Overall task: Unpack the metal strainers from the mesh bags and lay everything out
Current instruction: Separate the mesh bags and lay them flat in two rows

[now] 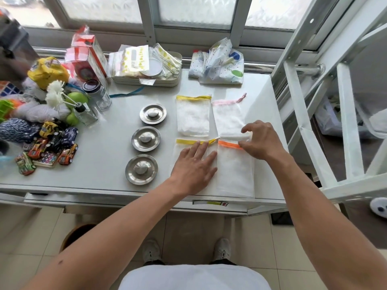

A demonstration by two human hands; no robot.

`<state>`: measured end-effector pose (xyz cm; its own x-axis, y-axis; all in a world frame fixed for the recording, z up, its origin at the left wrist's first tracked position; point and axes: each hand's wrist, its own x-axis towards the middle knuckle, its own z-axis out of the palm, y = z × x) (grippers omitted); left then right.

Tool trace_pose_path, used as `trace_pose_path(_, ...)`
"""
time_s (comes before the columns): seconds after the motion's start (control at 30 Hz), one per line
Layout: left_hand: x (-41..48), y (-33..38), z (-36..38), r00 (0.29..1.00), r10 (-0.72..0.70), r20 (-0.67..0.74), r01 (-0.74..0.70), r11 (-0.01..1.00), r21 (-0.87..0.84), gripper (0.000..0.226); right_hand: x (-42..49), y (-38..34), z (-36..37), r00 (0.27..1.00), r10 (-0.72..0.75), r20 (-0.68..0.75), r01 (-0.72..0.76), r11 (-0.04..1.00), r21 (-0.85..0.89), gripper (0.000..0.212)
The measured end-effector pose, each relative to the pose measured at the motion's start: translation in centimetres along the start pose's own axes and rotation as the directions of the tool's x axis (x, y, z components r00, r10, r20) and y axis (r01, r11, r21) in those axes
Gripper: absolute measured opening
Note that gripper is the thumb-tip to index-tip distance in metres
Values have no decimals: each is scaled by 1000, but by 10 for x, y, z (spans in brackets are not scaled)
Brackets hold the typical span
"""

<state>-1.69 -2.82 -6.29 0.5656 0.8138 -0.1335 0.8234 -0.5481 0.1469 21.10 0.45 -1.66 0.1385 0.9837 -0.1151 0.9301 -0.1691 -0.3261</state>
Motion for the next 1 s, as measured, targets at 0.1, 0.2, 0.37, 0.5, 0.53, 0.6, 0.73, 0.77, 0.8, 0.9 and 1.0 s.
trace_pose_path(0.1, -2, 4, 2, 1000, -14, 16, 14, 1000, -2, 59, 13, -11, 3, 1000, -17, -14, 16, 998, -63, 49)
trace_pose_path(0.2, -2, 11, 1, 999, 17, -34, -18, 1000, -9, 57, 24, -18, 11, 1000, -6, -13, 4, 991, -136, 40)
trace_pose_path(0.37, -4, 16, 1, 1000, -16, -23, 15, 999, -30, 60, 27, -24, 21, 994, 24, -106, -35, 994, -103, 30)
trace_pose_path(0.5, -11, 3, 0, 988, -153, -9, 151, 984, -92, 65, 25, -21, 23, 993, -8, -115, -2, 997, -82, 26)
trace_pose_path(0.53, -12, -1, 1, 987, -159, 5, 159, 983, -87, 66, 24, -20, 23, 993, -19, -116, 11, 997, -75, 25)
trace_pose_path(0.6, -14, -7, 2, 987, -149, 58, 152, 986, -63, 68, 22, -18, 23, 994, -32, -106, 25, 998, -66, 24)
trace_pose_path(0.73, -14, -7, 7, 982, -157, 109, 164, 985, -52, 68, 8, -20, 24, 981, -11, -193, 16, 1000, 22, 35)
trace_pose_path(0.77, -14, -6, 8, 980, -163, 113, 170, 984, -55, 68, 0, -21, 26, 970, -1, -244, 13, 999, 49, 37)
trace_pose_path(0.8, -14, -5, 9, 979, -167, 116, 175, 983, -57, 68, -11, -21, 30, 959, 6, -283, 12, 998, 61, 38)
trace_pose_path(0.9, -14, -7, 9, 980, -164, 113, 171, 983, -59, 68, -46, -17, 47, 967, 13, -254, -14, 1000, -2, 47)
trace_pose_path(1.0, -15, -7, 10, 984, -144, 105, 150, 988, -49, 67, -63, -3, 63, 996, 56, -64, -61, 994, -86, 63)
